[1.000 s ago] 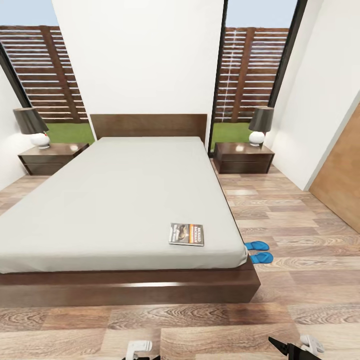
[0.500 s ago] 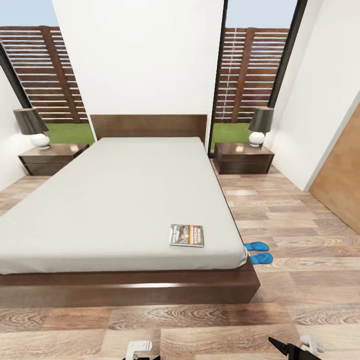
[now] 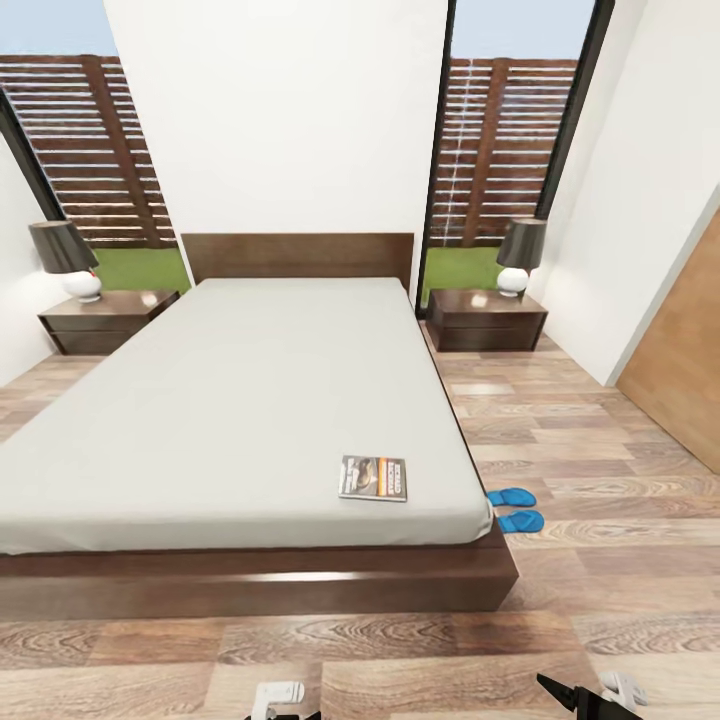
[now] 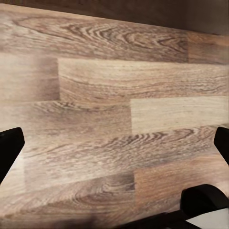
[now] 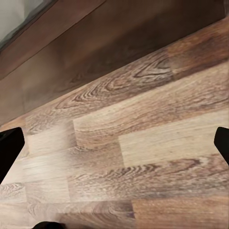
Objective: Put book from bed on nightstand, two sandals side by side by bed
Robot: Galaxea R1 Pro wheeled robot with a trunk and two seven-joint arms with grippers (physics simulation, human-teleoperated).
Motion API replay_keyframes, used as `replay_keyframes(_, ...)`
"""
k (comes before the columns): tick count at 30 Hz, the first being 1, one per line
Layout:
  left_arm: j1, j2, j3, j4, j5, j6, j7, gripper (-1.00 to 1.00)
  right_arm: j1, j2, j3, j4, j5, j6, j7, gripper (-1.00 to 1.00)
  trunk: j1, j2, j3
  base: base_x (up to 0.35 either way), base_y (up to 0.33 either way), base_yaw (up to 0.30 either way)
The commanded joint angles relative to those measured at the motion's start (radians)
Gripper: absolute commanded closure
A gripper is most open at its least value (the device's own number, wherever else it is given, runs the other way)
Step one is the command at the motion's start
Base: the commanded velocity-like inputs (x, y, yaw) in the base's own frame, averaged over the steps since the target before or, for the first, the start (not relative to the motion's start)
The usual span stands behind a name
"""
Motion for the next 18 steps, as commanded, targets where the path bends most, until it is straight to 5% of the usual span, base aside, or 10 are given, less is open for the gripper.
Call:
replay_keyframes(1, -0.001, 0.0, -0.009, 0.002, 0.009, -0.004, -0.004, -1.0, -0.001, 0.0, -0.001, 0.002, -0.001, -0.002, 0.003, -1.0, -0.004, 0.007, 0.002, 0.0, 0.0, 0.0)
replay_keyframes(18, -0.001, 0.0, -0.009, 0.002, 0.009, -0.004, -0.004, -1.0, -0.001, 0.0, -0.001, 0.002, -0.001, -0.001, 0.003, -1.0, -0.069, 0.126, 0.056, 0.0, 0.0, 0.0)
